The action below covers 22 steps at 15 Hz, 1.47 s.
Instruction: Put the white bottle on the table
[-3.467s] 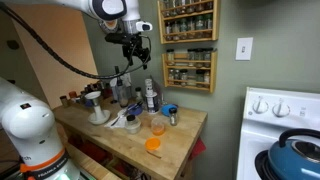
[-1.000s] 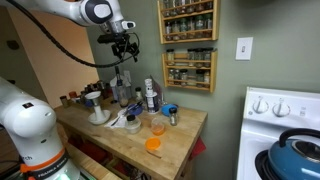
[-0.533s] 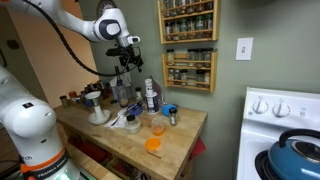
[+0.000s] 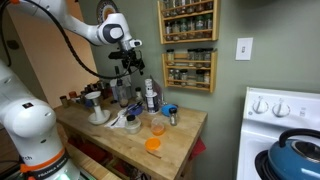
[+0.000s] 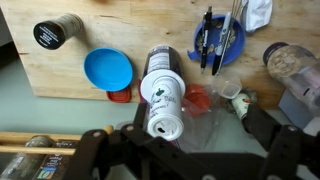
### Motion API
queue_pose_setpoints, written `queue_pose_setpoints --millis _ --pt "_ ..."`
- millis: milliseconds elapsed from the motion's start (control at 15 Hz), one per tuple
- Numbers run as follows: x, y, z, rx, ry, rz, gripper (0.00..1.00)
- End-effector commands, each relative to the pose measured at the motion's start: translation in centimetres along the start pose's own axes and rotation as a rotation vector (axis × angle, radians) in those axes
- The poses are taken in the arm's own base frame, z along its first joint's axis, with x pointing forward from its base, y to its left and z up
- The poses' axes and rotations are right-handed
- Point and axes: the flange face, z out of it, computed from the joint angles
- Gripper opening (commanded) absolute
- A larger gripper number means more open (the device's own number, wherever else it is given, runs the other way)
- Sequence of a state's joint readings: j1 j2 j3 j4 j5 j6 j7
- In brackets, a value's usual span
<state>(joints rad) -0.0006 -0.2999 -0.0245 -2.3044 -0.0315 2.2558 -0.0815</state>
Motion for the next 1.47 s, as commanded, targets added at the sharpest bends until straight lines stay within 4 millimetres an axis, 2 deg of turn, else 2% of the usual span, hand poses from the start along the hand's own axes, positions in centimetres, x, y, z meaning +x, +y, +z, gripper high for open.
queue_pose_setpoints --millis 0,733,1067,1133,1200,1400 --pt "0.6 0.7 2.3 -0.065 0.005 0.069 1.0" --pt "3.4 1.3 7.9 -0.091 0.054 0.116 1.0" --pt "4.6 1.2 9.5 -0.087 0.054 0.121 1.0" --pt "4.8 1.2 9.7 -0.09 0.05 0.121 0.92" --pt "4.9 1.2 9.9 -0.091 0.051 0.122 0.76" --pt "5.3 1.4 10.4 -0.097 0.051 0.131 0.49"
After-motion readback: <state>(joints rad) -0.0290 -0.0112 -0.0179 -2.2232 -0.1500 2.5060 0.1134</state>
